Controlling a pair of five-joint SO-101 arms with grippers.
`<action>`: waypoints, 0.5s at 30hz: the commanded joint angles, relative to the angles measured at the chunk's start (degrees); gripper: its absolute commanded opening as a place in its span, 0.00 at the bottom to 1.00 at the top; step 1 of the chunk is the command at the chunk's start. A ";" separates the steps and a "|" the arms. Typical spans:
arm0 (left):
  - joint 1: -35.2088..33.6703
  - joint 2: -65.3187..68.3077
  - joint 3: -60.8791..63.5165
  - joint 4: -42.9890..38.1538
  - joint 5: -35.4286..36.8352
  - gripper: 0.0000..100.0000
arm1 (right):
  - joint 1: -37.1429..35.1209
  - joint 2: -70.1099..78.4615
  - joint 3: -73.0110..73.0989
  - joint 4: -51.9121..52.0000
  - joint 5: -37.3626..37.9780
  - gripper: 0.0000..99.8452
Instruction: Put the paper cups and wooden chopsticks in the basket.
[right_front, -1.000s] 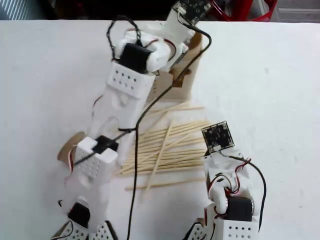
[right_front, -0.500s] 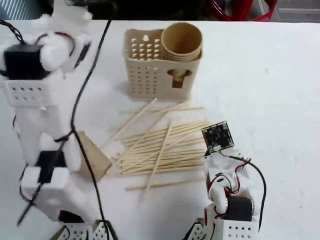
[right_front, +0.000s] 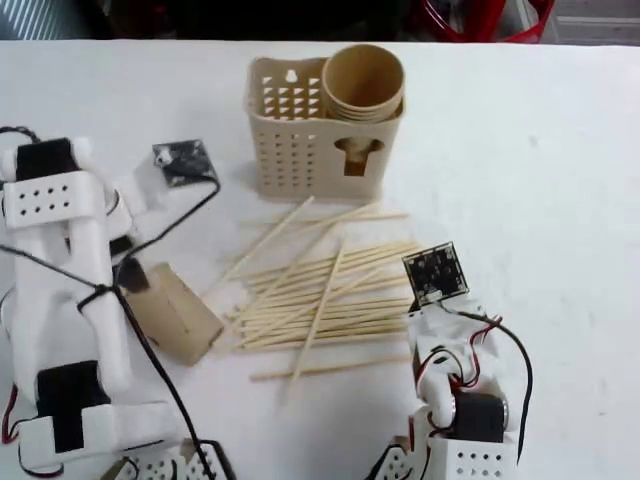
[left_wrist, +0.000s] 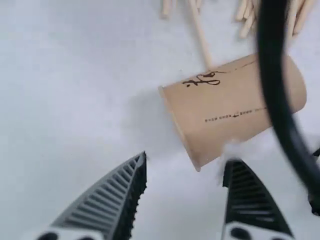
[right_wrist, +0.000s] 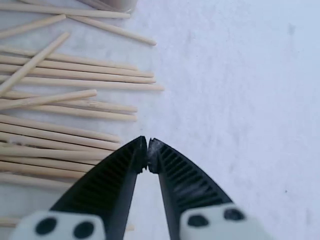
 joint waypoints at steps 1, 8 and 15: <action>-1.45 2.07 2.11 -0.88 -5.36 0.26 | -0.48 -0.40 -0.18 0.22 -0.26 0.02; -1.27 10.15 2.46 -3.87 -8.79 0.26 | -0.48 -0.40 0.44 -0.13 -0.26 0.02; -1.36 16.84 2.20 -4.04 -12.31 0.25 | -0.48 -0.48 0.44 -0.13 -0.26 0.02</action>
